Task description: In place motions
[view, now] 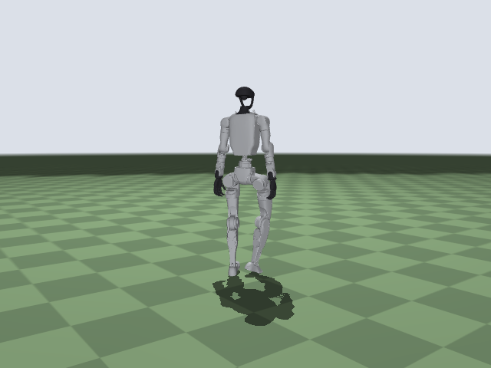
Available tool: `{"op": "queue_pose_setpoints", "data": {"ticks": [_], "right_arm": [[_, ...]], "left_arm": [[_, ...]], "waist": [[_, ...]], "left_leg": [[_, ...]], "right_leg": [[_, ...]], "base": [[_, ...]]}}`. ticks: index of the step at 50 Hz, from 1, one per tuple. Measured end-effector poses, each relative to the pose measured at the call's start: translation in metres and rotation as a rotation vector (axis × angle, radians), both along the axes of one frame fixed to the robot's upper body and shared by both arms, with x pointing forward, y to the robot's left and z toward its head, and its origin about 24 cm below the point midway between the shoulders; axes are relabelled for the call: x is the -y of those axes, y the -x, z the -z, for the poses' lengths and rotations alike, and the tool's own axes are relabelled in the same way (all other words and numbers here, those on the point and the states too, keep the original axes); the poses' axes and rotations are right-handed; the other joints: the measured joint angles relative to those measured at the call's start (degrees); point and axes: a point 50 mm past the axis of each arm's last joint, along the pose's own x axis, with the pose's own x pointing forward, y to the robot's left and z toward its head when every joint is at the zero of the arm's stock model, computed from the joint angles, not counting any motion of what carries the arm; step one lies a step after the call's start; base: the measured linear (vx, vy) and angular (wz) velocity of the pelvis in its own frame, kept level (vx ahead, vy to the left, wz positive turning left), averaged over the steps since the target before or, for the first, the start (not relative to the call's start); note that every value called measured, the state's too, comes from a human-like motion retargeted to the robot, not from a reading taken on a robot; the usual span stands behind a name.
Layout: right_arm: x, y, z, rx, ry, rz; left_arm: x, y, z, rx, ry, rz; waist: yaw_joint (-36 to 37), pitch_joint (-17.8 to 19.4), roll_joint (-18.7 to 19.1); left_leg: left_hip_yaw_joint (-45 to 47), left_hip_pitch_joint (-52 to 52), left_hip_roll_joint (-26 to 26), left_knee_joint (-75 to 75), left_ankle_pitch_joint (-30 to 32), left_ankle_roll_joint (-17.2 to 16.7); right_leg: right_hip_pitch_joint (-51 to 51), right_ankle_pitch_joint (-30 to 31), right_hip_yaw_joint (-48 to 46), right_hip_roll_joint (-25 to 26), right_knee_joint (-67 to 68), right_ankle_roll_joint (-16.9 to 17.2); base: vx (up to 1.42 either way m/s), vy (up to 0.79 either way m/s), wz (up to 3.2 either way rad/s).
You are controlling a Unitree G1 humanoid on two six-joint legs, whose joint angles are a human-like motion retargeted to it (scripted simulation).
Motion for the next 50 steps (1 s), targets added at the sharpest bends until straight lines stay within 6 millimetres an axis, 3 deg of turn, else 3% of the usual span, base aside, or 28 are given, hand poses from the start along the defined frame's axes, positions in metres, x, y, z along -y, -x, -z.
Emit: {"op": "queue_pose_setpoints", "data": {"ticks": [2,5,7,9,11,13,17,20,25,28,32,37,40,45,47,50], "right_arm": [[-0.001,0.011,0.000,-0.028,-0.002,0.053],[-0.003,0.026,-0.001,-0.074,-0.015,0.116],[-0.004,0.037,-0.003,-0.111,-0.020,0.132],[-0.005,0.047,-0.004,-0.148,-0.022,0.146],[-0.006,0.054,-0.005,-0.173,-0.017,0.156],[-0.006,0.057,-0.005,-0.182,-0.019,0.158],[-0.005,0.053,-0.004,-0.158,-0.023,0.151],[-0.004,0.018,0.000,-0.050,-0.011,0.110],[-0.006,-0.058,-0.002,0.181,-0.027,-0.072],[-0.017,-0.101,-0.010,0.317,-0.046,-0.229],[-0.038,-0.147,-0.025,0.479,-0.098,-0.424],[-0.053,-0.174,-0.038,0.547,-0.152,-0.620],[-0.052,-0.167,-0.034,0.477,-0.166,-0.727],[-0.020,-0.122,-0.016,0.234,-0.090,-0.747],[0.006,-0.097,-0.012,0.100,-0.007,-0.636],[0.045,-0.061,-0.016,-0.087,0.148,-0.380]], "left_arm": [[-0.008,-0.014,-0.003,0.042,-0.017,0.013],[-0.015,-0.032,-0.007,0.087,-0.030,0.034],[-0.016,-0.038,-0.008,0.102,-0.026,0.044],[-0.014,-0.039,-0.008,0.108,-0.013,0.055],[-0.008,-0.034,-0.005,0.110,0.005,0.059],[-0.001,-0.022,-0.002,0.096,0.026,0.054],[0.017,0.028,0.004,-0.038,0.052,0.018],[0.019,0.052,0.003,-0.114,0.039,-0.026],[0.021,0.076,0.000,-0.238,0.049,-0.049],[0.025,0.088,-0.001,-0.236,0.058,-0.088],[0.030,0.091,0.000,-0.238,0.057,-0.127],[0.034,0.078,0.003,-0.205,0.071,-0.107],[0.034,0.070,0.004,-0.178,0.069,-0.092],[0.032,0.065,0.004,-0.162,0.066,-0.101],[0.033,0.057,0.005,-0.149,0.074,-0.089],[0.034,0.038,0.006,-0.114,0.096,-0.047]], "waist": [[-1.48,0.58,-1.23],[-2.85,1.30,-0.60],[-1.71,0.10,0.39],[-1.34,-1.64,1.17],[-2.05,-3.62,2.15],[-2.02,-5.57,2.85],[-1.81,-9.26,3.12],[-2.89,-7.64,-0.67],[-0.47,-4.24,-2.82],[1.50,-4.48,-2.95],[4.44,-2.78,-3.10],[7.24,1.02,-2.79],[7.67,1.98,-1.91],[5.34,0.57,1.57],[3.13,-0.40,2.77],[0.84,-1.59,4.24]], "left_leg": [[-0.70,2.65,-1.97,-0.81,-0.68,-0.29],[-0.88,7.22,-1.76,-2.56,-1.32,-1.19],[1.03,9.06,-0.72,-3.38,-1.19,-2.59],[1.03,10.04,0.04,-3.01,-0.35,-3.96],[-0.24,10.90,1.15,-1.92,1.81,-5.58],[-0.37,11.80,2.16,-0.16,6.04,-7.66],[3.03,10.97,5.49,10.74,20.45,-9.86],[4.30,6.84,6.37,27.74,29.18,-7.69],[5.81,-3.01,10.51,47.91,21.74,-5.99],[2.03,-11.26,8.35,48.85,19.38,-4.38],[-2.24,-18.53,7.16,43.65,16.66,1.61],[-6.07,-20.00,7.79,29.70,14.24,11.15],[-13.84,-19.00,6.05,20.22,16.20,12.87],[-32.99,-15.24,2.43,5.34,27.24,5.26],[-29.00,-15.34,3.16,4.75,29.39,3.60],[-21.90,-16.22,3.96,8.50,22.53,3.91]], "right_leg": [[-1.58,1.26,1.64,-0.31,-11.22,-3.20],[-3.09,-0.54,-5.99,-1.22,-24.12,-8.96],[-3.38,-3.29,-15.84,-1.65,-28.01,-8.40],[-2.21,-4.67,-21.39,-1.42,-28.64,-10.18],[-1.06,-2.68,-23.41,-1.17,-28.00,-12.85],[-0.39,-0.22,-17.82,0.42,-28.16,-14.25],[2.26,-2.21,-8.36,0.31,-25.38,-10.86],[7.28,-5.01,-7.41,-1.52,-25.49,-9.97],[12.97,-7.31,-0.77,-0.94,-24.98,-8.78],[13.54,-7.84,3.54,-0.17,-24.10,-8.84],[14.87,-8.41,9.66,0.17,-21.93,-8.62],[16.85,-9.58,18.43,0.13,-18.02,-7.76],[17.49,-10.10,24.66,0.60,-16.01,-6.83],[17.37,-9.58,34.22,2.56,-15.50,-4.78],[16.90,-8.33,35.86,1.82,-16.91,-4.01],[15.43,-4.81,36.46,-0.45,-19.40,-3.59]], "base": [[0.46,-0.31,0.27],[0.55,-0.42,0.14],[0.48,-0.39,-0.45],[0.51,-0.36,-0.03],[0.64,-0.48,0.40],[0.68,-0.50,0.02],[0.67,-0.49,-0.22],[0.45,-0.52,-0.67],[0.42,-0.38,-1.67],[0.41,-0.26,-2.31],[0.51,-0.24,-2.60],[0.43,-0.05,-2.64],[0.50,0.05,-2.69],[0.65,0.16,-2.38],[0.53,0.28,-1.54],[0.41,0.36,-1.79]]}}
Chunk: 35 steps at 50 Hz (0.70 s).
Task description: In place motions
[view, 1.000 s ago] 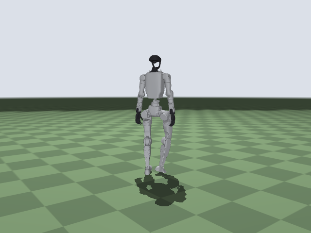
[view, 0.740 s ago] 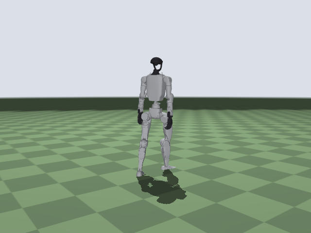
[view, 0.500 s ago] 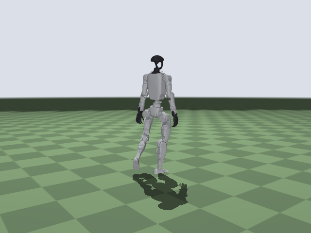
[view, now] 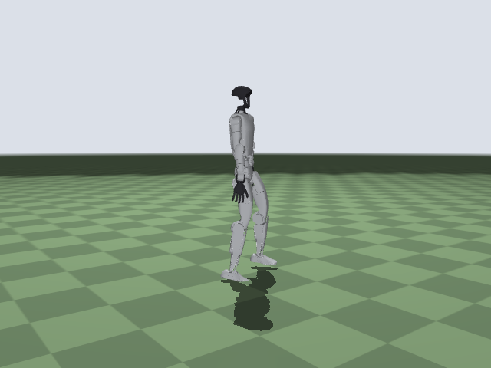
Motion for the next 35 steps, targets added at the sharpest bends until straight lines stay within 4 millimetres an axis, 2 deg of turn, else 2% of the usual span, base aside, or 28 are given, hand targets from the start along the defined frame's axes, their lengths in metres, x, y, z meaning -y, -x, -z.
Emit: {"op": "queue_pose_setpoints", "data": {"ticks": [2,5,7,8,9,10,12,15,17,20,25,27,30,32,35], "right_arm": [[0.012,0.011,-0.005,-0.014,0.092,0.162],[0.017,0.009,-0.007,0.050,0.155,0.350],[0.013,0.003,-0.006,0.111,0.144,0.396],[0.010,0.000,-0.005,0.135,0.124,0.399],[0.007,-0.002,-0.003,0.151,0.097,0.397],[0.004,-0.003,-0.002,0.162,0.065,0.392],[-0.015,-0.004,0.004,0.159,-0.057,0.341],[-0.037,-0.004,0.010,0.151,-0.168,0.228],[-0.047,-0.004,0.012,0.140,-0.182,0.151],[-0.058,-0.001,0.014,0.101,-0.173,0.042],[-0.075,0.001,0.016,0.079,-0.192,-0.078],[-0.079,-0.003,0.016,0.096,-0.214,-0.098],[-0.080,-0.005,0.016,0.124,-0.237,-0.088],[-0.076,-0.006,0.016,0.140,-0.233,-0.049],[-0.067,-0.007,0.014,0.159,-0.204,0.014]], "left_arm": [[-0.006,-0.017,0.000,0.045,-0.001,0.024],[-0.026,-0.050,-0.006,0.142,-0.034,0.078],[-0.046,-0.063,-0.012,0.189,-0.082,0.114],[-0.055,-0.066,-0.015,0.204,-0.111,0.126],[-0.063,-0.068,-0.017,0.212,-0.136,0.135],[-0.070,-0.069,-0.020,0.216,-0.160,0.142],[-0.088,-0.064,-0.026,0.204,-0.224,0.131],[-0.100,-0.051,-0.029,0.166,-0.288,0.067],[-0.097,-0.037,-0.026,0.144,-0.290,0.005],[-0.083,-0.016,-0.020,0.120,-0.233,-0.084],[-0.047,0.003,-0.009,0.112,-0.110,-0.170],[-0.035,0.001,-0.006,0.120,-0.072,-0.172],[-0.023,-0.008,-0.003,0.123,-0.022,-0.112],[-0.019,-0.021,-0.003,0.135,0.009,-0.022],[-0.018,-0.045,-0.004,0.191,0.028,0.116]], "waist": [[0.04,0.88,-0.45],[-0.60,2.34,-0.46],[1.15,2.33,-0.16],[1.92,1.94,0.46],[2.32,1.66,0.55],[2.53,1.45,0.39],[4.35,0.33,-0.58],[5.33,-0.45,-2.75],[4.89,-0.78,-3.38],[6.29,-1.61,-4.05],[7.70,-3.10,-5.10],[7.18,-3.52,-6.04],[5.49,-3.57,-6.33],[4.57,-2.51,-6.27],[4.42,-0.23,-5.79]], "left_leg": [[4.11,-0.50,-0.07,1.54,-1.42,0.19],[12.26,1.35,1.20,-0.06,-3.35,2.43],[17.90,2.33,2.75,-1.51,-4.10,3.27],[20.73,2.74,4.08,-2.31,-4.44,3.52],[23.01,3.49,3.72,-3.00,-5.16,4.28],[25.00,4.39,2.50,-3.65,-6.07,5.29],[29.56,4.47,3.95,-4.96,-6.04,4.86],[36.09,6.17,2.36,-6.99,-6.86,5.24],[39.50,7.22,1.70,-8.03,-7.43,5.27],[46.21,8.56,0.85,-8.94,-8.80,5.18],[55.17,7.70,-0.33,-8.68,-10.31,4.89],[58.86,6.52,-0.71,-7.75,-10.71,4.65],[62.30,5.34,0.02,-5.77,-11.05,4.33],[63.21,4.85,0.63,-4.75,-10.51,4.46],[63.72,4.46,2.31,-3.49,-8.35,3.92]], "right_leg": [[-1.67,3.25,2.10,-2.19,-0.35,1.13],[-6.03,6.84,-4.12,-4.15,2.55,0.03],[-8.24,4.39,-15.50,-5.03,5.42,-6.31],[-8.32,0.47,-25.27,-5.63,6.53,-11.53],[-7.11,-4.22,-34.87,-7.46,7.96,-13.50],[-5.27,-9.28,-44.39,-9.89,9.56,-13.86],[-4.78,-10.77,-50.22,-6.44,10.63,-12.93],[-2.75,-11.82,-51.20,-4.91,14.01,-5.12],[1.06,-12.94,-56.06,-4.09,13.78,-2.12],[6.82,-13.80,-60.57,-2.93,11.51,0.16],[8.80,-13.29,-51.93,-2.39,7.92,2.73],[8.66,-16.07,-50.44,-3.12,4.08,4.57],[8.25,-24.08,-51.30,-2.86,-1.80,0.87],[6.88,-25.74,-46.60,-2.46,-3.76,-0.77],[5.83,-23.95,-42.85,-2.13,-6.24,-1.68]], "base": [[0.26,0.42,-2.51],[-0.02,0.31,-2.39],[-0.04,0.27,-2.94],[0.00,0.28,-2.78],[0.05,0.38,-2.47],[-0.03,0.31,-2.50],[-0.20,0.09,-2.74],[-0.17,0.11,-2.45],[-0.40,0.18,-2.38],[-0.32,0.19,-2.96],[-0.39,0.14,-2.79],[-0.61,0.03,-2.01],[-0.52,0.01,-1.26],[-0.64,-0.03,-0.76],[-0.50,0.03,-0.92]]}}
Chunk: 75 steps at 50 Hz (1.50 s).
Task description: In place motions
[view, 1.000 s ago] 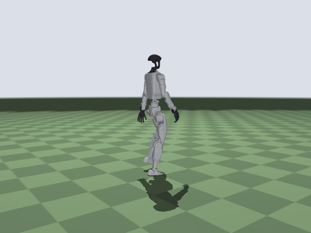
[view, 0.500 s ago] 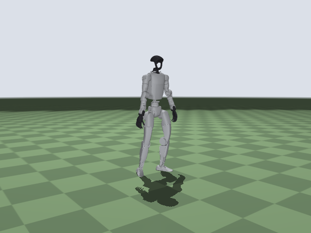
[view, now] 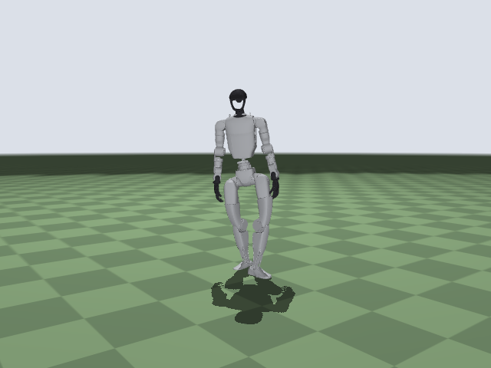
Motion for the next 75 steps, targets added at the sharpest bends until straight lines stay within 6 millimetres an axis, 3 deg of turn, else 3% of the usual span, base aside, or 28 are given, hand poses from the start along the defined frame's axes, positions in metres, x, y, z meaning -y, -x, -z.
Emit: {"op": "queue_pose_setpoints", "data": {"ticks": [3,5,8,12,15,20,23,28,32,37,39,44,48,53,62,69,75], "right_arm": [[0.012,0.003,-0.001,-0.014,0.031,0.048],[0.019,0.012,-0.001,-0.043,0.056,0.076],[0.032,0.027,-0.002,-0.085,0.106,0.148],[0.045,0.052,-0.004,-0.114,0.161,0.253],[0.048,0.074,-0.005,-0.158,0.187,0.306],[0.041,0.092,-0.004,-0.180,0.176,0.328],[0.032,0.098,-0.002,-0.174,0.148,0.362],[0.009,0.100,0.002,-0.153,0.075,0.493],[-0.001,0.107,0.003,-0.207,0.028,0.501],[0.007,0.082,0.004,-0.157,0.051,0.245],[0.012,0.069,0.004,-0.126,0.087,0.123],[0.016,0.055,0.003,-0.068,0.142,0.015],[0.011,0.063,0.004,-0.086,0.088,0.074],[0.008,0.083,0.004,-0.163,0.056,0.171],[0.018,0.114,0.000,-0.275,0.102,0.163],[0.022,0.117,-0.002,-0.285,0.118,0.182],[0.017,0.107,0.000,-0.265,0.105,0.189]], "left_arm": [[-0.002,-0.015,-0.003,0.068,-0.018,0.109],[-0.005,-0.015,-0.004,0.093,-0.049,0.150],[-0.006,-0.010,-0.004,0.099,-0.078,0.176],[0.006,0.005,0.001,0.007,-0.041,0.167],[0.016,0.030,0.004,-0.101,0.012,0.127],[0.028,0.067,0.005,-0.210,0.057,0.013],[0.032,0.076,0.004,-0.248,0.054,-0.034],[0.027,0.057,0.005,-0.203,0.038,-0.038],[0.023,0.049,0.005,-0.142,0.030,-0.034],[0.028,0.045,0.006,-0.111,0.043,-0.094],[0.032,0.048,0.006,-0.136,0.054,-0.115],[0.035,0.059,0.005,-0.249,0.047,-0.070],[0.036,0.060,0.005,-0.298,0.035,0.005],[0.041,0.047,0.006,-0.245,0.046,0.041],[0.042,0.027,0.007,-0.182,0.064,0.050],[0.039,0.025,0.007,-0.173,0.051,0.058],[0.045,0.031,0.008,-0.172,0.060,-0.002]], "waist": [[-0.57,1.10,1.28],[-1.01,1.26,2.20],[-0.83,2.42,3.01],[0.98,3.38,3.05],[1.91,1.98,3.97],[-2.62,-0.56,6.32],[-6.82,-0.87,6.88],[-6.04,1.10,5.48],[-2.82,-0.39,4.95],[-9.18,-0.04,4.76],[-4.03,-0.08,4.53],[-3.96,-0.01,4.31],[-3.43,-0.73,4.13],[-3.43,-0.74,3.88],[-3.20,-2.01,3.51],[-3.61,-2.52,3.68],[-3.81,-2.69,4.02]], "left_leg": [[-4.67,-1.60,2.83,2.44,5.21,-0.20],[-14.55,-3.57,3.49,4.68,8.87,-3.18],[-34.42,-5.70,-0.12,8.54,10.14,-8.10],[-43.91,-2.27,-4.98,10.63,10.76,-12.49],[-47.18,0.96,-7.28,9.41,10.59,-13.87],[-44.23,6.80,-7.60,-1.62,3.35,-8.32],[-45.62,7.77,-7.74,-5.43,3.96,-6.68],[-45.35,9.56,-8.80,-8.21,4.38,-5.52],[-45.18,10.24,-9.30,-9.94,4.08,-4.63],[-50.92,10.07,-10.17,-10.11,4.33,-4.07],[-44.45,10.57,-9.39,-10.71,3.34,-4.36],[-44.12,10.93,-9.61,-10.72,2.44,-4.16],[-43.69,11.07,-9.64,-11.10,1.82,-4.09],[-43.51,11.44,-9.60,-11.33,1.28,-4.18],[-42.95,12.06,-9.17,-11.51,0.28,-4.97],[-42.52,12.72,-8.54,-11.59,-0.57,-5.72],[-42.66,13.00,-7.84,-10.12,-2.58,-6.73]], "right_leg": [[-1.97,2.75,2.13,0.38,-1.14,-0.65],[-3.57,4.04,4.67,1.58,-1.04,-1.68],[-4.90,5.65,7.68,2.63,-0.65,-2.81],[-6.15,7.61,11.24,2.41,-0.20,-3.39],[-7.14,8.90,13.30,3.40,-0.36,-3.43],[-8.24,9.77,13.89,6.09,-0.26,-3.49],[-8.20,9.97,12.49,6.50,0.03,-3.62],[-7.42,10.97,11.65,5.78,0.54,-3.61],[-7.87,12.07,12.22,5.86,0.88,-3.27],[-8.54,13.99,5.57,4.48,1.86,-2.69],[-8.48,13.69,11.48,5.19,2.32,-2.30],[-8.29,14.40,11.65,5.14,2.54,-2.24],[-8.31,14.82,11.99,5.35,2.33,-2.19],[-7.96,15.44,12.18,5.51,1.88,-2.17],[-7.36,16.02,12.62,6.12,1.00,-2.58],[-7.02,16.16,13.52,6.99,0.76,-3.05],[-6.54,16.19,13.88,7.62,0.47,-3.58]], "base": [[-0.52,0.02,-1.09],[-0.33,0.01,-1.22],[-0.32,0.01,-1.08],[-0.16,0.08,-0.91],[0.02,0.09,-0.81],[0.07,0.10,-0.22],[0.03,0.09,0.52],[-0.01,0.09,0.08],[0.17,0.05,-0.17],[0.03,0.05,0.74],[-0.04,0.04,-1.95],[0.00,0.03,-0.15],[0.03,0.00,-0.08],[0.00,0.00,0.00],[0.00,-0.04,-0.04],[-0.02,-0.07,-0.10],[-0.04,-0.08,-0.06]]}}
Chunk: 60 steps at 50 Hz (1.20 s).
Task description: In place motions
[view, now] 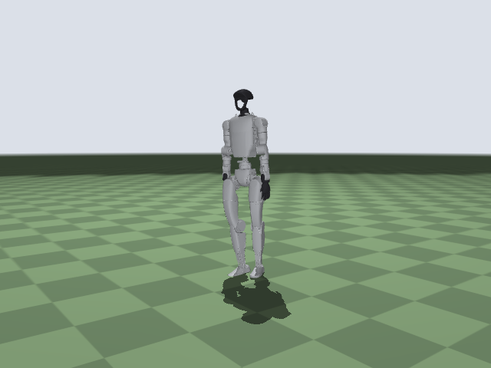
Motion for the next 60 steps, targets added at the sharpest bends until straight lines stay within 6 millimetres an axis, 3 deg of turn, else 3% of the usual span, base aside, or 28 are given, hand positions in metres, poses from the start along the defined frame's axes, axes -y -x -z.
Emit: {"op": "queue_pose_setpoints", "data": {"ticks": [7,12,15,19,22,25,30,38,40,43,45,47,50,52,54,57,60], "right_arm": [[-0.011,-0.035,0.003,0.046,-0.001,-0.080],[-0.031,-0.095,0.003,0.215,-0.088,-0.116],[-0.049,-0.140,-0.004,0.368,-0.147,-0.111],[-0.065,-0.191,-0.018,0.540,-0.197,-0.096],[-0.076,-0.213,-0.028,0.627,-0.222,-0.101],[-0.084,-0.225,-0.034,0.670,-0.244,-0.130],[-0.093,-0.229,-0.037,0.696,-0.281,-0.094],[-0.094,-0.203,-0.026,0.656,-0.300,-0.042],[-0.091,-0.191,-0.021,0.624,-0.295,-0.049],[-0.079,-0.167,-0.012,0.559,-0.262,-0.059],[-0.068,-0.145,-0.005,0.501,-0.231,-0.072],[-0.054,-0.124,-0.001,0.441,-0.192,-0.088],[-0.028,-0.092,0.003,0.353,-0.119,-0.068],[-0.015,-0.060,0.004,0.269,-0.090,-0.043],[-0.007,-0.024,0.003,0.174,-0.075,-0.010],[0.002,0.007,-0.001,0.099,-0.043,0.068],[0.015,0.029,-0.006,0.040,-0.008,0.110]], "left_arm": [[0.013,0.031,0.000,-0.039,-0.013,-0.155],[0.016,0.061,-0.003,-0.117,-0.024,-0.201],[0.015,0.077,-0.007,-0.166,-0.018,-0.211],[0.019,0.100,-0.012,-0.262,-0.004,-0.239],[0.021,0.119,-0.018,-0.321,-0.013,-0.284],[0.023,0.131,-0.021,-0.353,-0.024,-0.318],[0.016,0.131,-0.022,-0.351,-0.043,-0.328],[0.005,0.113,-0.016,-0.281,-0.078,-0.312],[0.003,0.106,-0.015,-0.265,-0.089,-0.327],[0.000,0.095,-0.013,-0.244,-0.094,-0.321],[-0.002,0.086,-0.012,-0.235,-0.094,-0.292],[-0.007,0.062,-0.008,-0.198,-0.084,-0.223],[-0.019,0.011,-0.005,-0.076,-0.095,0.000],[-0.021,-0.021,-0.004,0.006,-0.089,0.168],[-0.017,-0.052,-0.006,0.085,-0.066,0.276],[0.000,-0.105,-0.013,0.270,-0.029,0.258],[0.008,-0.160,-0.030,0.516,-0.016,0.115]], "waist": [[0.53,1.33,-0.39],[0.22,3.14,-1.76],[3.45,5.47,-3.03],[7.40,7.18,-3.10],[8.36,7.00,-3.44],[8.10,6.34,-3.55],[7.25,5.50,-3.33],[4.83,3.03,-3.26],[4.66,2.47,-2.60],[3.37,0.88,-1.88],[1.80,-0.78,-1.20],[0.78,-1.01,-1.41],[1.58,0.50,-2.34],[1.92,0.36,-2.60],[2.85,0.42,-2.80],[3.59,3.39,-2.18],[-2.17,5.72,-0.25]], "left_leg": [[-0.84,-3.41,1.73,12.40,-1.75,-3.70],[0.05,-14.30,6.76,36.24,12.13,-7.20],[-1.02,-23.13,7.37,49.40,20.37,-3.22],[2.62,-30.47,10.07,60.44,13.53,-1.00],[2.11,-34.50,8.69,63.45,11.75,-3.04],[1.88,-35.91,7.65,63.61,11.06,-4.89],[2.22,-33.37,8.32,60.56,9.45,-3.93],[-1.11,-18.31,1.83,34.34,8.08,-5.47],[-1.42,-12.56,0.67,23.13,4.46,-7.07],[1.65,-5.77,-0.20,11.26,-5.17,-4.14],[0.15,-3.65,-1.52,4.87,-4.98,-1.68],[-0.69,-3.39,-2.10,1.35,-2.91,-1.29],[-1.01,-3.09,-3.30,-0.41,-2.95,-0.10],[-1.95,-3.56,-3.51,-0.19,-3.48,0.45],[-2.47,-3.83,-3.45,0.06,-4.05,0.90],[-1.28,-3.22,-2.06,0.10,-4.70,1.30],[-1.45,-1.97,-0.21,-0.64,-4.78,1.66]], "right_leg": [[1.35,-0.41,0.54,-1.16,0.59,-0.23],[1.94,-0.96,-0.22,-3.40,0.94,0.05],[2.39,-0.36,0.83,-4.62,0.77,-0.28],[2.76,0.52,-0.87,-4.72,0.27,-1.51],[2.27,0.87,-0.61,-5.36,0.60,-1.54],[2.02,1.01,-0.74,-5.69,0.54,-1.51],[2.45,0.88,-1.83,-5.71,0.16,-0.73],[3.09,0.72,-4.08,-5.40,-0.25,0.90],[3.33,0.73,-4.15,-4.34,-0.27,1.27],[3.47,0.57,-5.06,-3.39,-0.35,2.10],[3.49,0.41,-6.41,-2.76,-0.38,2.74],[3.10,-0.18,-7.87,-3.42,0.50,3.63],[2.35,-1.64,-9.13,-5.02,4.04,5.34],[1.27,-1.34,-10.84,-5.70,7.93,6.12],[-0.92,3.39,-12.23,-6.61,14.09,7.12],[-7.47,15.30,-12.53,-8.30,28.64,9.33],[-15.76,13.66,-14.07,-9.85,45.38,7.29]], "base": [[-0.03,-0.05,-0.02],[-0.09,-0.06,0.22],[-0.14,-0.09,-0.37],[-0.14,-0.04,-0.24],[0.00,0.00,0.00],[0.00,0.00,0.00],[0.04,0.02,0.29],[0.11,0.04,0.25],[0.19,0.13,-0.08],[0.22,0.15,0.19],[0.22,0.11,0.51],[0.09,0.16,0.59],[0.00,0.10,0.47],[0.26,0.15,0.41],[0.19,0.10,-0.06],[-0.12,0.06,-0.39],[-0.10,0.14,0.41]]}}
